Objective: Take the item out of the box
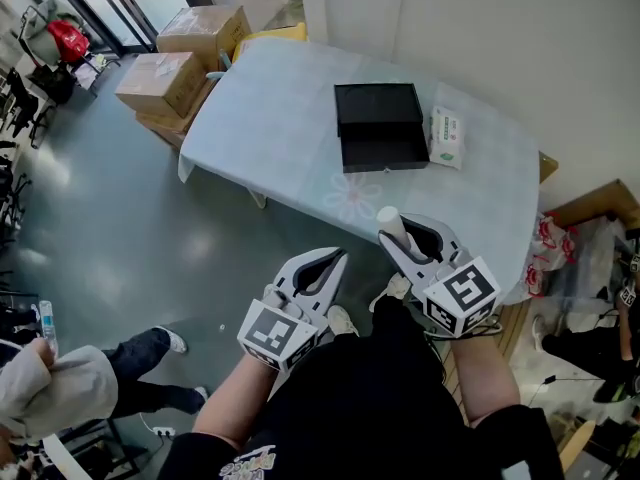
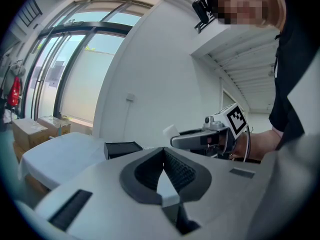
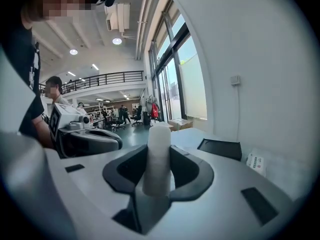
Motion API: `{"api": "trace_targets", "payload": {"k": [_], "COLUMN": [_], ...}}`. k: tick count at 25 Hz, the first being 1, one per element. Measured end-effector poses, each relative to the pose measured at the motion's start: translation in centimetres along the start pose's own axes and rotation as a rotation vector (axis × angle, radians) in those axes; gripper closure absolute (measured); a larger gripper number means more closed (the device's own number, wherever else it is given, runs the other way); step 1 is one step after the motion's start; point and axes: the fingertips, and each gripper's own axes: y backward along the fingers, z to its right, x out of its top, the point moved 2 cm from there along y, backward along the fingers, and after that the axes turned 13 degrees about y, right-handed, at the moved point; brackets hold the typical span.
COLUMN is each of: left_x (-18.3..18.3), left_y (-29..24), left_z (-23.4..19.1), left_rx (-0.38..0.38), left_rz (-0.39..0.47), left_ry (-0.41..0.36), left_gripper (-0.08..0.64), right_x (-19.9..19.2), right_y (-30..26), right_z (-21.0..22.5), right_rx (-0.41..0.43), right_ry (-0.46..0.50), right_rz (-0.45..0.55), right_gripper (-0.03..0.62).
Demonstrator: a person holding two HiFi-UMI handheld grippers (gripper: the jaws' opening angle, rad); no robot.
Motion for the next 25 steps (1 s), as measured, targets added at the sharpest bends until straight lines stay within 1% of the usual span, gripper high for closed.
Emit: {"api": "trace_targets", "payload": {"k": [9,14,17,20,22,25], "left_x": [-0.6,-0.5,-0.6,0.0,-0.1,-0.3], "left_y": [0.8,0.7,0.4,0.4,0.2,-0.1], "left_z": [0.7,1.0,1.0,0.8,0.9,1.1], "left_rx": [-0.009,0.005,-0.011,0.02,0.01,-0.024], "left_rz": [0.034,0.02,0.026,-0.004,-0.001,0.026], "left_ry": [-0.005,0.005,-0.003,0.01,0.011,-0.002], "left_gripper": [0.551,0.551,0.551,0.551,0.551,0.551], "right_x": [0.4,0.4,0.4,0.4,0.4,0.2], "right_y": [1.4,2.1,2.3,2.3,2.4,2.5], "right_z": [-1.9,-2.2,-2.0,-1.9,-2.0,-2.0], "right_rx": [0.01,0.01,0.004,0.001,0.001,0.001], "right_ry": [0.014,0.015,0.011,0.003,-0.001,-0.003], "right_rz": [0.011,0.015,0.014,0.009,0.007,0.009], "right_gripper": [0.451,0.451,0.451,0.453,0.453,0.453]}}
